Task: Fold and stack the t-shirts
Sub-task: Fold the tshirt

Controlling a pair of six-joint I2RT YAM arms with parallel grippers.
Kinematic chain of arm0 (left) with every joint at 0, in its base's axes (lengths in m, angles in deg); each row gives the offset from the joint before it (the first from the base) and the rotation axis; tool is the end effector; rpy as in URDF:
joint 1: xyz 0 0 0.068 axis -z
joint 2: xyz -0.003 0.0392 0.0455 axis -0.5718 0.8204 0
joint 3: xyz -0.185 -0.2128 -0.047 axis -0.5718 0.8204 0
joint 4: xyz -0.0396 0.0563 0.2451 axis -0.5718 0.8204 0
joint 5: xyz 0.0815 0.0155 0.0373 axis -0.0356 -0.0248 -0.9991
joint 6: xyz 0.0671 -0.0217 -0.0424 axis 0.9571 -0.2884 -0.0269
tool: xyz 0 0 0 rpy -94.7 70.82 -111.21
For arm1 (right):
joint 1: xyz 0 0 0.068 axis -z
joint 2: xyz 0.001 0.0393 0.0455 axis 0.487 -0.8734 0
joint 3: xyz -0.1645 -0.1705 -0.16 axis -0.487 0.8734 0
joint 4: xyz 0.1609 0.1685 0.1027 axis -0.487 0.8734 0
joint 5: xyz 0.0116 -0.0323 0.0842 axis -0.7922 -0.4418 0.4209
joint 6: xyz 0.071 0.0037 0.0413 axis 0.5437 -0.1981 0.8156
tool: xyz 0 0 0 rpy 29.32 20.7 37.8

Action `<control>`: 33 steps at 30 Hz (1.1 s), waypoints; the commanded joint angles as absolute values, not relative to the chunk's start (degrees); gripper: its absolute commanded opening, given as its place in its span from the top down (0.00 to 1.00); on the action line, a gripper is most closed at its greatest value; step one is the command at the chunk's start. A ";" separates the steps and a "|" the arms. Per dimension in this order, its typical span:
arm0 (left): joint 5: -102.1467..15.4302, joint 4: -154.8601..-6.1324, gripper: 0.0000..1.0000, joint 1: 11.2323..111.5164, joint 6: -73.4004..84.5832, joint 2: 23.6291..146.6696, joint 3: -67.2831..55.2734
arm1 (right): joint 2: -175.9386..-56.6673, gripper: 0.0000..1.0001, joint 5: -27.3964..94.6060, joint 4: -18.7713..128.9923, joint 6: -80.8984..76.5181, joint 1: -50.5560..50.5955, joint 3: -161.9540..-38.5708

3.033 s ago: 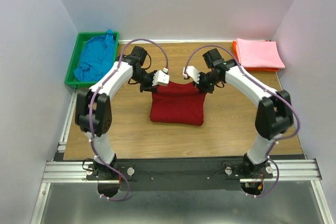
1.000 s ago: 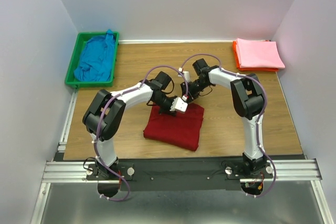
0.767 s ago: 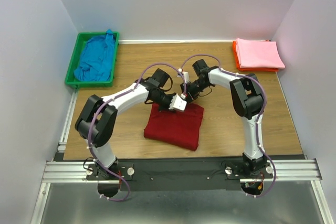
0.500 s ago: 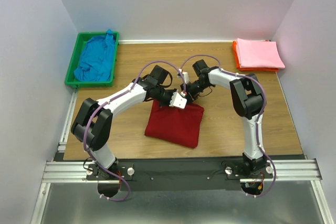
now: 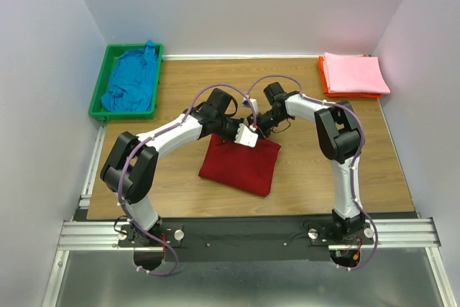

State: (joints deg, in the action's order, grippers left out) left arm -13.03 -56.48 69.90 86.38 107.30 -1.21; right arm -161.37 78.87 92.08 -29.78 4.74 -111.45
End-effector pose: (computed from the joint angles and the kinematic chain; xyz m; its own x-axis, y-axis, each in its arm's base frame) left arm 0.2789 -0.2500 0.2184 0.4834 0.5536 -0.6782 0.8747 -0.2742 0.3997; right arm 0.3700 0.2305 0.1192 -0.6825 -0.5444 -0.4876 -0.7015 0.3009 0.6460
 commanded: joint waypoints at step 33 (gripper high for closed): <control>-0.57 -36.32 0.52 51.31 67.36 118.61 -19.77 | -156.69 0.37 61.03 102.76 -31.86 6.12 -125.44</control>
